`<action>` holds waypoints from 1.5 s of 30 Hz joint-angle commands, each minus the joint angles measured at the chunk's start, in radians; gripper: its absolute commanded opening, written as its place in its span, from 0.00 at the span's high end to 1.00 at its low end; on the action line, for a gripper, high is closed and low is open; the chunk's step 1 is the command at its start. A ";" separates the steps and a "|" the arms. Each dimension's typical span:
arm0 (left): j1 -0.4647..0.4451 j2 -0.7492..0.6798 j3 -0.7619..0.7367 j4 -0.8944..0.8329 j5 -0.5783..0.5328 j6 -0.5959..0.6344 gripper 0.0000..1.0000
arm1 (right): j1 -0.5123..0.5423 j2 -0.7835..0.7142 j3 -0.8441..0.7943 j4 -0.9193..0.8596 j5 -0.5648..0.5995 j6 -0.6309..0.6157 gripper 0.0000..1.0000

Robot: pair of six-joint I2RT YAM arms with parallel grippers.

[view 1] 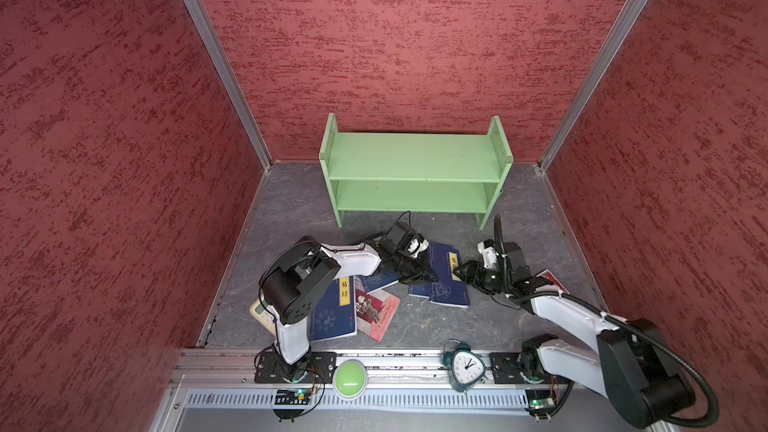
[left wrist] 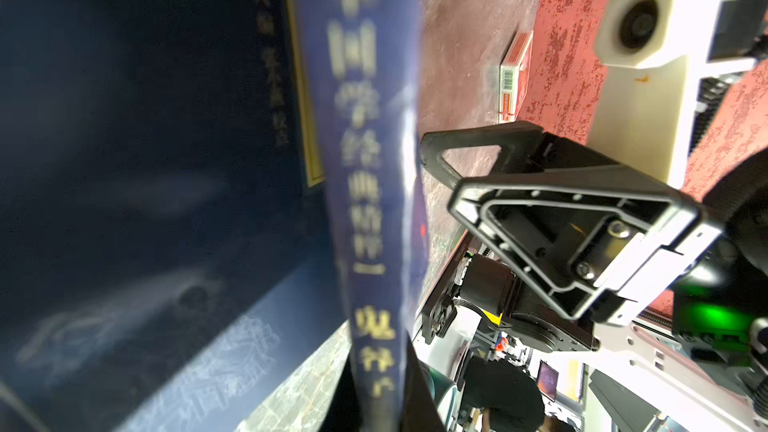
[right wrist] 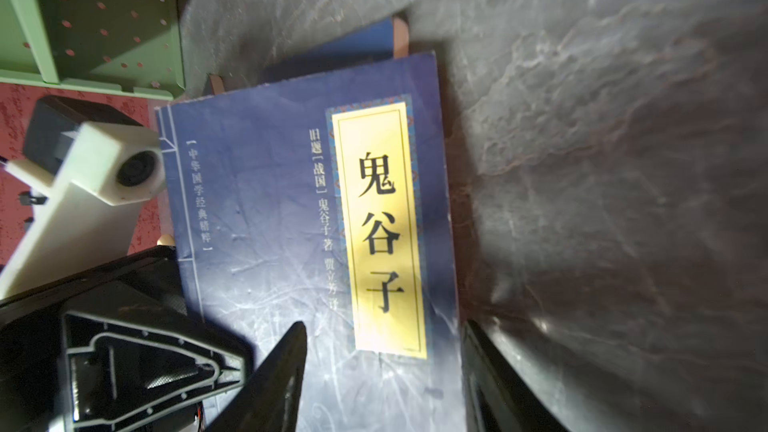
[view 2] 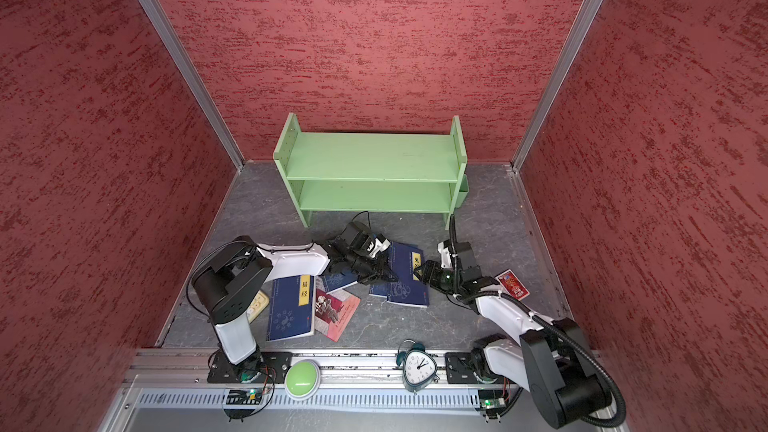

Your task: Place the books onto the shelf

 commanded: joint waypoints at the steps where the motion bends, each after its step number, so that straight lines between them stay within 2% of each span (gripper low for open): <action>1: 0.001 -0.041 0.027 -0.055 -0.022 0.073 0.95 | 0.008 -0.065 0.050 -0.060 0.087 0.010 0.40; 10: 0.001 -0.118 0.106 -0.229 -0.001 0.256 0.97 | 0.007 -0.197 0.159 -0.232 0.166 0.002 0.37; 18: -0.036 -0.140 0.252 -0.545 0.131 0.481 0.97 | 0.008 -0.250 0.319 -0.369 0.189 -0.024 0.36; 25: -0.058 -0.237 0.313 -0.631 0.145 0.593 0.97 | 0.007 -0.337 0.548 -0.525 0.305 -0.040 0.33; 28: -0.042 -0.258 0.375 -0.651 0.132 0.604 0.97 | 0.008 -0.337 0.678 -0.569 0.330 -0.050 0.32; 32: -0.020 -0.268 0.476 -0.660 0.029 0.614 0.97 | 0.008 -0.326 0.830 -0.611 0.376 -0.056 0.23; 37: 0.036 -0.271 0.624 -0.652 0.007 0.606 0.97 | 0.007 -0.291 0.932 -0.587 0.333 -0.051 0.19; 41: 0.126 -0.299 0.667 -0.577 -0.058 0.538 0.99 | 0.008 -0.252 0.937 -0.506 0.258 -0.003 0.19; 45: 0.262 -0.311 0.675 -0.484 -0.070 0.404 1.00 | 0.011 -0.221 0.809 -0.251 0.121 0.115 0.19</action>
